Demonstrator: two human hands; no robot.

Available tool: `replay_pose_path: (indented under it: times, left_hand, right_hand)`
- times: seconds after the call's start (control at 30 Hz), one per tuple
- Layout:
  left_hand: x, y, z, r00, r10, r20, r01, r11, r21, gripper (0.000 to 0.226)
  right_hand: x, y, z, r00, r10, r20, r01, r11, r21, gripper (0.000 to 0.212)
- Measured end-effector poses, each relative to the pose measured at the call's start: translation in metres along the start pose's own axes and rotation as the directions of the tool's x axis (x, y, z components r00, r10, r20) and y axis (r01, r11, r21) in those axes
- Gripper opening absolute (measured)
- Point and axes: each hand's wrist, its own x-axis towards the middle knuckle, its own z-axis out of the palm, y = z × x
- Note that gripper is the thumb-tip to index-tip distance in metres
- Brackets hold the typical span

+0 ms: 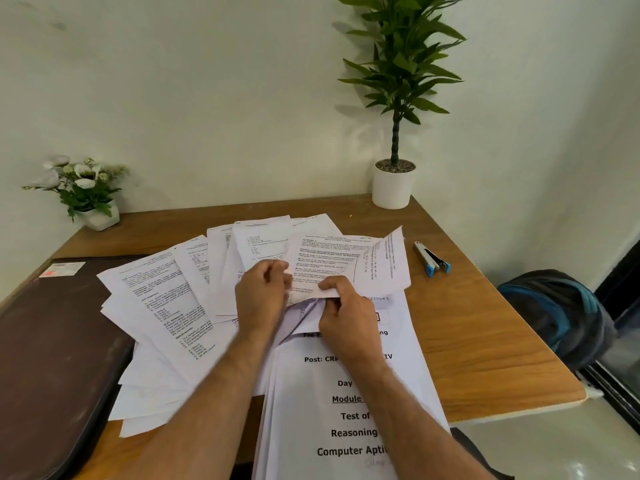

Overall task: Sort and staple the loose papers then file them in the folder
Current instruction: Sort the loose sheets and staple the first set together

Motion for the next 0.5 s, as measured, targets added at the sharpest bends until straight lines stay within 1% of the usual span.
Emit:
replay_pose_path:
  times: [0.07, 0.13, 0.23, 0.3, 0.37, 0.43, 0.5]
  left_hand:
    - [0.016, 0.002, 0.002, 0.999, 0.013, 0.048, -0.026, 0.963, 0.269, 0.01]
    - [0.027, 0.0, 0.008, 0.99, -0.028, 0.135, -0.032, 0.903, 0.428, 0.02]
    - [0.035, 0.002, 0.015, 0.986, -0.065, 0.153, -0.035, 0.817, 0.576, 0.042]
    - [0.038, 0.006, 0.017, 0.992, -0.053, 0.116, -0.027, 0.797, 0.603, 0.053]
    - [0.041, 0.007, 0.017, 0.997, -0.062, 0.053, 0.019, 0.812, 0.583, 0.06]
    - [0.042, 0.003, 0.017, 0.996, -0.092, 0.016, 0.068, 0.834, 0.547, 0.063]
    - [0.039, -0.002, 0.018, 0.994, -0.106, 0.008, 0.087, 0.854, 0.514, 0.064]
  right_hand:
    - [0.001, 0.002, -0.001, 1.0, -0.015, -0.008, 0.015, 1.0, -0.005, 0.028]
    - [-0.001, 0.004, 0.001, 1.0, -0.012, -0.004, 0.012, 1.0, -0.002, 0.028]
    - [-0.001, 0.005, 0.005, 1.0, -0.003, 0.007, 0.003, 1.0, 0.019, 0.031]
    - [-0.001, 0.003, 0.007, 1.0, 0.003, 0.023, -0.003, 1.0, 0.026, 0.031]
    - [0.0, 0.002, 0.008, 1.0, -0.003, 0.028, 0.002, 1.0, 0.026, 0.031]
    - [-0.001, 0.003, 0.007, 1.0, 0.0, 0.025, 0.0, 1.0, 0.02, 0.032]
    - [-0.001, 0.005, 0.006, 1.0, 0.006, 0.025, -0.006, 1.0, 0.01, 0.032]
